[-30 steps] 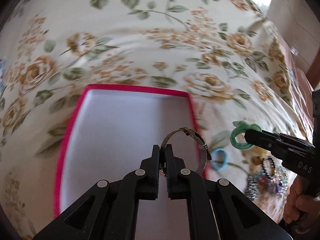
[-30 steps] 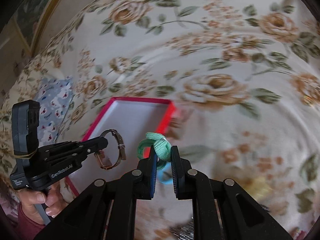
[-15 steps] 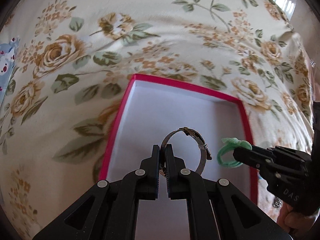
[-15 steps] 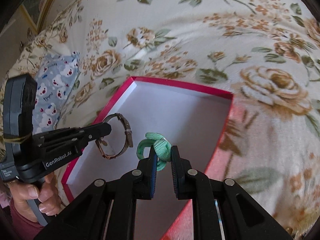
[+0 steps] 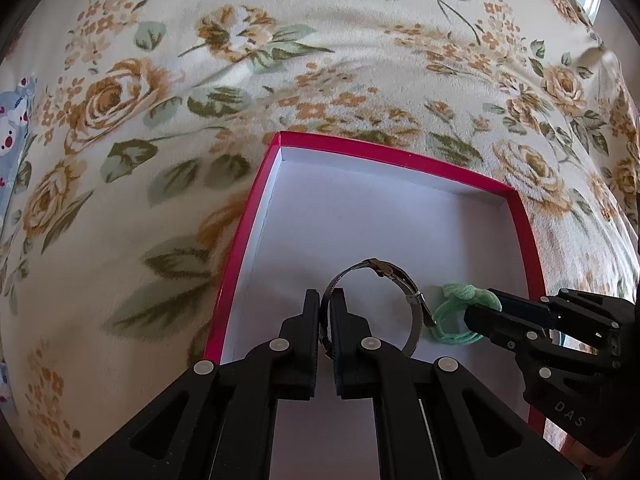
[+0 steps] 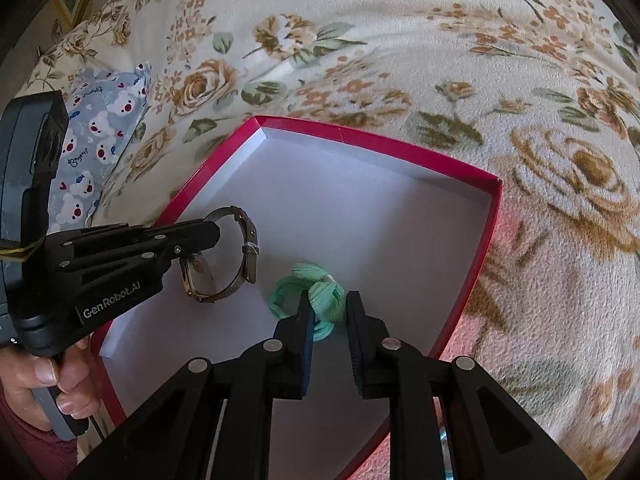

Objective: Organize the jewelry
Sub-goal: 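Carry the watch and mint-green tie into the red box and release both, then grasp the blue hair tie with the left tool while the right grasps the yellow hair clip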

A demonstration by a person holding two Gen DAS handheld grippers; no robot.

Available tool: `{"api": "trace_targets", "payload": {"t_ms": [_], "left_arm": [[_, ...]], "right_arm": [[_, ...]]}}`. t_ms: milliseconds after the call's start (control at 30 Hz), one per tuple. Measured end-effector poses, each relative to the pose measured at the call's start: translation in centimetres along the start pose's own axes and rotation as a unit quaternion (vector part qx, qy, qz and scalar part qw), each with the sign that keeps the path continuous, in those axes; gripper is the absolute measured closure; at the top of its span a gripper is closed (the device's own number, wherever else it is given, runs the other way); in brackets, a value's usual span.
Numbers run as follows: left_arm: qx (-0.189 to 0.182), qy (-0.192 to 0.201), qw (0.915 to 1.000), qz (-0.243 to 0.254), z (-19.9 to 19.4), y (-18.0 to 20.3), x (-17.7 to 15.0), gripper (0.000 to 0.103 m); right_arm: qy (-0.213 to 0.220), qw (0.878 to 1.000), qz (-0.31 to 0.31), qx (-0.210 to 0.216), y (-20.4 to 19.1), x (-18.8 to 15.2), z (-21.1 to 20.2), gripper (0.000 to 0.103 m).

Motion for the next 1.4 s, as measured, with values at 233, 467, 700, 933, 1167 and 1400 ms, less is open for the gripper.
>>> {"api": "trace_targets", "payload": {"t_ms": [233, 467, 700, 933, 1167, 1400], "left_arm": [[0.006, -0.006, 1.0000, 0.000, 0.0, 0.0, -0.2, 0.089], [-0.007, 0.026, 0.9994, -0.024, -3.2, -0.3, -0.4, 0.070], [-0.046, 0.069, 0.9934, -0.079, -7.7, -0.1, -2.9, 0.043], [-0.072, 0.075, 0.9921, -0.070, -10.6, 2.7, -5.8, 0.035], [-0.099, 0.067, 0.9926, -0.020, -12.1, 7.0, -7.4, 0.035], [-0.108, 0.062, 0.9916, 0.034, -12.6, 10.5, -8.1, 0.035]], "right_arm": [[0.014, 1.000, 0.011, 0.004, -0.1, 0.3, -0.7, 0.069], [0.047, 0.998, 0.033, 0.017, 0.2, 0.2, -4.1, 0.069], [0.102, 0.992, 0.068, 0.009, 2.7, -0.7, -10.0, 0.050], [0.129, 0.987, 0.088, -0.041, 7.1, -3.7, -14.8, 0.046], [0.140, 0.979, 0.123, -0.079, 11.8, -7.5, -18.6, 0.046], [0.144, 0.972, 0.154, -0.100, 14.6, -10.7, -21.2, 0.046]]}}
Point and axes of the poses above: each gripper's, at about its wrist camera, not at the fingertips, and z roughly the way its jaws point, y to its right, x to its top, the point moved 9 cm from there along z, roughly the way its jaws point, and after that the axes turned 4 degrees about y, right-handed, at the moved point
